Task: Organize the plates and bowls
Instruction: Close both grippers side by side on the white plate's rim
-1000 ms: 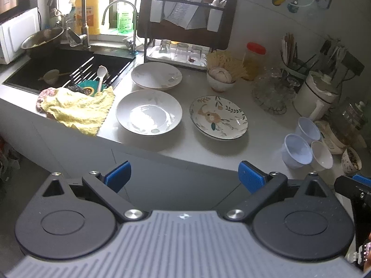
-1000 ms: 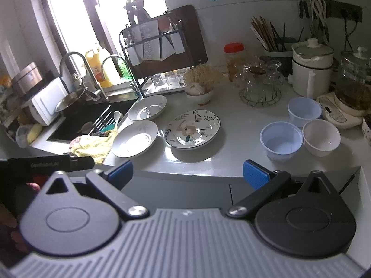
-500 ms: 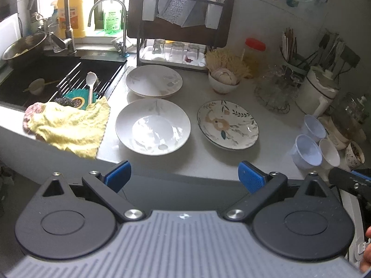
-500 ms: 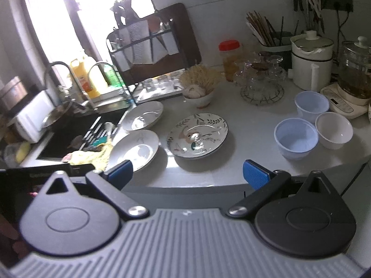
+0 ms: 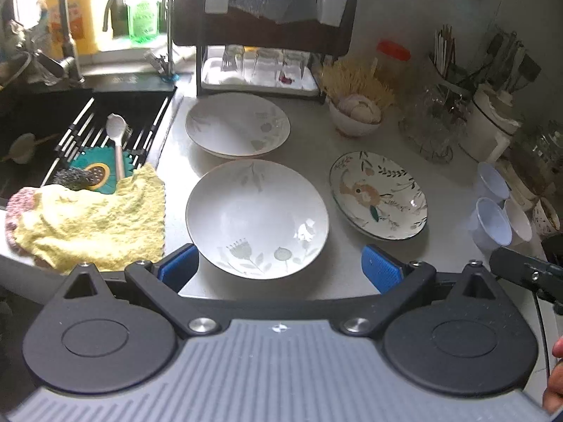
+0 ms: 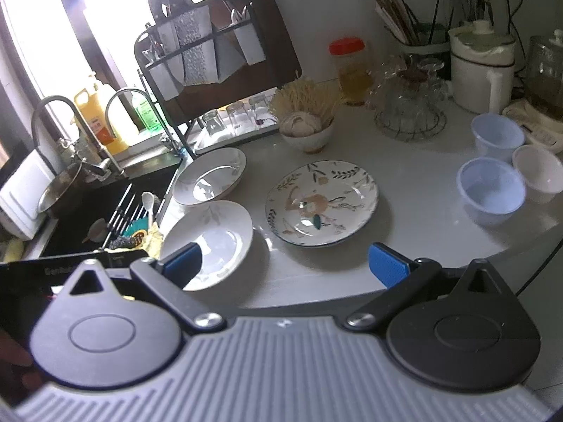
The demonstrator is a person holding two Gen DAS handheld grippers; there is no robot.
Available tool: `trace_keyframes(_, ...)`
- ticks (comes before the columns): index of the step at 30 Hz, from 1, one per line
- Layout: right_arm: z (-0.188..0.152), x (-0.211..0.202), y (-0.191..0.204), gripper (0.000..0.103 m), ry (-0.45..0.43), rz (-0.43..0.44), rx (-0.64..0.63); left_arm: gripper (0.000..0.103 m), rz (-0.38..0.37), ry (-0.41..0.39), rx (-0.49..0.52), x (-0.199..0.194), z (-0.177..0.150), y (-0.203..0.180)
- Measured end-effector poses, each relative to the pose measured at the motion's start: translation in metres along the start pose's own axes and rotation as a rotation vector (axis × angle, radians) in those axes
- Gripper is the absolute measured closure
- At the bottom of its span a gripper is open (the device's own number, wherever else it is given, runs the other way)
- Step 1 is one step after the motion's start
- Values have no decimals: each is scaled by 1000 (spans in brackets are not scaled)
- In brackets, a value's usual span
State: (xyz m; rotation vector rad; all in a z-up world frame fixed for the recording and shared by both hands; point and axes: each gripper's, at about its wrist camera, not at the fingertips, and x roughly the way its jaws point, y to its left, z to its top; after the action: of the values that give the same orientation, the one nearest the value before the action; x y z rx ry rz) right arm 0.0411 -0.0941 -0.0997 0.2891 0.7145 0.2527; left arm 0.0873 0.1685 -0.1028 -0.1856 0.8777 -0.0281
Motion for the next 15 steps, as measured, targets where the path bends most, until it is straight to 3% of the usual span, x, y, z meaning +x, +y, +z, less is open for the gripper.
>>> trace_keyframes(7,-4,46,19,1,27,49,55,3,-48,23,54,34,14,30)
trace_keyframes(15,-15,115,38,10,110,42,67,3,-94,111,64,91,26,74)
